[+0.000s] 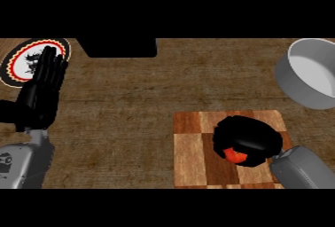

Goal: Pick the tomato from the cutting board and place it in the pot

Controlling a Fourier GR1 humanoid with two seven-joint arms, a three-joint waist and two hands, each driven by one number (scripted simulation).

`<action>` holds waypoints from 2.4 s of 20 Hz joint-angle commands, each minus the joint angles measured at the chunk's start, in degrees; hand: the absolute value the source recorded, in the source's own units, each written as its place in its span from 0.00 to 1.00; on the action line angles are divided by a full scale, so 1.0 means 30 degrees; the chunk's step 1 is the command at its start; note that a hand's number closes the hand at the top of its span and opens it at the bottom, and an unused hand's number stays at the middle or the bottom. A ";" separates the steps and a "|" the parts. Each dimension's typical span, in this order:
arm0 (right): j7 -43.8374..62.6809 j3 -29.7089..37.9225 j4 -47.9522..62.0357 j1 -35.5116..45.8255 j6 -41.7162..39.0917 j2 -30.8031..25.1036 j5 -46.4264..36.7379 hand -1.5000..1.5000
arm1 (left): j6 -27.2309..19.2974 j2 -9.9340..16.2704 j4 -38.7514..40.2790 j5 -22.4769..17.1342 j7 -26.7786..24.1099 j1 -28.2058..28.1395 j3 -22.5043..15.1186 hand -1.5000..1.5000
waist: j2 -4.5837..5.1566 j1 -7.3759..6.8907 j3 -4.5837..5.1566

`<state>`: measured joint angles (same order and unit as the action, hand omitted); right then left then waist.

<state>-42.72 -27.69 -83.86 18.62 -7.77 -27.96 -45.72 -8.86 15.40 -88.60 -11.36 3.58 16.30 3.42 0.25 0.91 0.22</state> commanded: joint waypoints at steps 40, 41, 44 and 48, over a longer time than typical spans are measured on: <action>3.2547 1.5678 0.4574 0.4955 0.7251 0.0796 -1.2161 1.00 | 0.0350 -0.0399 -0.0465 0.0372 0.0058 -0.0395 0.0320 0.50 | -0.0066 -0.0357 -0.0078; 3.2682 1.5245 0.2662 0.3620 0.6716 0.1356 -1.2083 1.00 | 0.0429 -0.1093 0.1110 0.1007 -0.1518 -0.0460 -0.0199 0.50 | -0.0081 -0.0208 -0.0071; 3.1167 1.6067 0.2931 0.2304 0.7293 0.0527 -1.0961 1.00 | 0.0268 -0.0651 -0.0190 0.0474 0.0605 0.0347 0.0280 0.50 | -0.0098 -0.0212 -0.0076; 2.9916 1.7191 0.6182 0.2328 0.9863 0.0002 -1.0131 1.00 | 0.0625 -0.0853 0.0286 0.0554 -0.0385 -0.0153 0.0444 0.50 | -0.0045 -0.0340 -0.0082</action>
<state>50.81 21.04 -70.62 27.94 16.09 -26.56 -79.13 -7.64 13.04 -88.95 -9.25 3.01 15.28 3.82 0.01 0.01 0.00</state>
